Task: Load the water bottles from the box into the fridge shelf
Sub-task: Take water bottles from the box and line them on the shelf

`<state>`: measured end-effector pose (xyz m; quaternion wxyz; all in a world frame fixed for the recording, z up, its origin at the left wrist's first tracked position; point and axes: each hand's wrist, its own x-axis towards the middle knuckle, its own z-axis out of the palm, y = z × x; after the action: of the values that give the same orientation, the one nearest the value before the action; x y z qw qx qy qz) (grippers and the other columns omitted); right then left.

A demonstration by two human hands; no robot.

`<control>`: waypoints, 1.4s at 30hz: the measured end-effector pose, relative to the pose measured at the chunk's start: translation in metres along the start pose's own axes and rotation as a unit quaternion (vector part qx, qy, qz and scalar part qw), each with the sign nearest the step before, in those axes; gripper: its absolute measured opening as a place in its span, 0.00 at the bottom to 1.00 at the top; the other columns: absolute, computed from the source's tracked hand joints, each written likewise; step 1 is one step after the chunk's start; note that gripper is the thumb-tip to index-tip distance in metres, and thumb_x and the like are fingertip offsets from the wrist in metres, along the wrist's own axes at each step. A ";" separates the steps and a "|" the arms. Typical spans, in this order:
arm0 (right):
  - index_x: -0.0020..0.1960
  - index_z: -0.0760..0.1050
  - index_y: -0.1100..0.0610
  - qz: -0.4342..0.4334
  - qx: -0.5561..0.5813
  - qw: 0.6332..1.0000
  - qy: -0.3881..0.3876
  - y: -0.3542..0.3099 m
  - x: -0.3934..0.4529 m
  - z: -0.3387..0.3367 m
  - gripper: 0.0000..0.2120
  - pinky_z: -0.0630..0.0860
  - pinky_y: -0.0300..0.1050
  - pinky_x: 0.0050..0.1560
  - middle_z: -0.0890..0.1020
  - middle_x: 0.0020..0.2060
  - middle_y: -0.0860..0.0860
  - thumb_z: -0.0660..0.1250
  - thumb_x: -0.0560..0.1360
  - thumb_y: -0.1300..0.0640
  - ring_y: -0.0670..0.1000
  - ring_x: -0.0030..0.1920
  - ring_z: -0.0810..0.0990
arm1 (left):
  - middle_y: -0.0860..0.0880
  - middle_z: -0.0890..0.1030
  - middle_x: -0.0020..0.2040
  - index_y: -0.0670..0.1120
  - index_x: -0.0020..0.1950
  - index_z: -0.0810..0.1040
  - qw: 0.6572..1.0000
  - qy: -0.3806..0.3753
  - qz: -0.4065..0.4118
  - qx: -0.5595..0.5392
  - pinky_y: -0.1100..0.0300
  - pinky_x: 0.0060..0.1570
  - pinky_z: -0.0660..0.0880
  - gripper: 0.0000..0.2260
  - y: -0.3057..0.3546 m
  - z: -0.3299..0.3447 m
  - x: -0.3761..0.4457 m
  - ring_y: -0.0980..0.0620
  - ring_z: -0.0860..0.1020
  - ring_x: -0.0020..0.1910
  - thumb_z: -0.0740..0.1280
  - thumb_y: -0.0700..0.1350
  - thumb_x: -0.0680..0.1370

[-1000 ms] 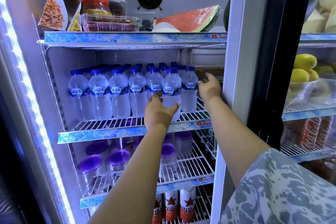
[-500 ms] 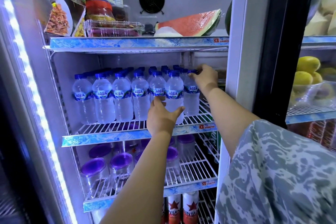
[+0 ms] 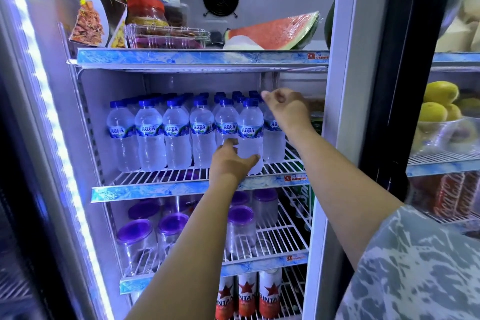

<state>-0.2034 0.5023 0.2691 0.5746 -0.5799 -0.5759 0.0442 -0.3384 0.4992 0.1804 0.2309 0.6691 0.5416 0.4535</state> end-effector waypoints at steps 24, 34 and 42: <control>0.57 0.80 0.57 0.068 -0.146 0.979 -0.125 -0.010 0.024 -0.033 0.17 0.68 0.41 0.43 0.79 0.44 0.53 0.70 0.74 0.47 0.52 0.43 0.75 | 0.45 0.81 0.54 0.43 0.59 0.76 0.999 0.016 0.004 -0.033 0.59 0.47 0.72 0.26 0.031 0.041 0.002 0.47 0.79 0.53 0.78 0.52 0.66; 0.59 0.79 0.60 0.066 -0.174 0.976 -0.110 -0.010 0.020 -0.036 0.19 0.74 0.42 0.48 0.83 0.54 0.57 0.68 0.76 0.47 0.53 0.44 0.76 | 0.46 0.81 0.56 0.43 0.60 0.75 0.999 0.004 0.025 -0.048 0.57 0.51 0.76 0.27 0.027 0.042 0.002 0.50 0.79 0.51 0.78 0.52 0.66; 0.62 0.77 0.57 0.048 -0.167 0.982 -0.080 -0.009 0.010 -0.034 0.18 0.74 0.42 0.51 0.82 0.57 0.56 0.68 0.76 0.49 0.54 0.52 0.79 | 0.49 0.78 0.60 0.50 0.62 0.77 0.952 0.081 0.073 0.286 0.52 0.62 0.67 0.22 -0.005 0.024 -0.034 0.46 0.73 0.61 0.56 0.63 0.78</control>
<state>-0.1812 0.4860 0.2928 0.4187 -0.6893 -0.5908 0.0217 -0.3204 0.4739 0.1523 -0.0490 0.7058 0.6150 0.3481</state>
